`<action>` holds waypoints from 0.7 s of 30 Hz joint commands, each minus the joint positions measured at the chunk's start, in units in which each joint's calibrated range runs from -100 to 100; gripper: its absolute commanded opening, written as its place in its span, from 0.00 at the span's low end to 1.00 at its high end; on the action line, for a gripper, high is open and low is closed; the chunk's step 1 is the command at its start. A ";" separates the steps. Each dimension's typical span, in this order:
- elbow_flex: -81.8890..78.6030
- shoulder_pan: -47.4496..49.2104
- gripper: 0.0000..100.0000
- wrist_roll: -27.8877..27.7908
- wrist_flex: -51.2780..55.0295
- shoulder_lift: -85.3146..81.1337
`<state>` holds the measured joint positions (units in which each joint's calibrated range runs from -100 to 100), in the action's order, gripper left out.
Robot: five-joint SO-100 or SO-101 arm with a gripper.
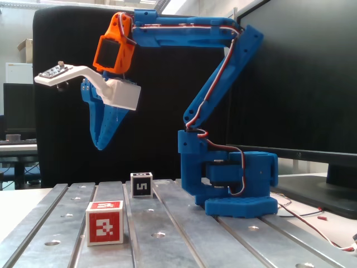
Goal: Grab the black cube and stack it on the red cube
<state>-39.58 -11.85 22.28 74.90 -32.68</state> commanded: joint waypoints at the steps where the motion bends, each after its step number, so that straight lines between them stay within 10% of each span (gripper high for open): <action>1: 3.81 -3.62 0.01 0.87 1.50 0.52; 21: 6.16 -22.29 0.01 3.71 6.03 11.88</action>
<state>-35.87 -32.30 25.79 80.58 -21.95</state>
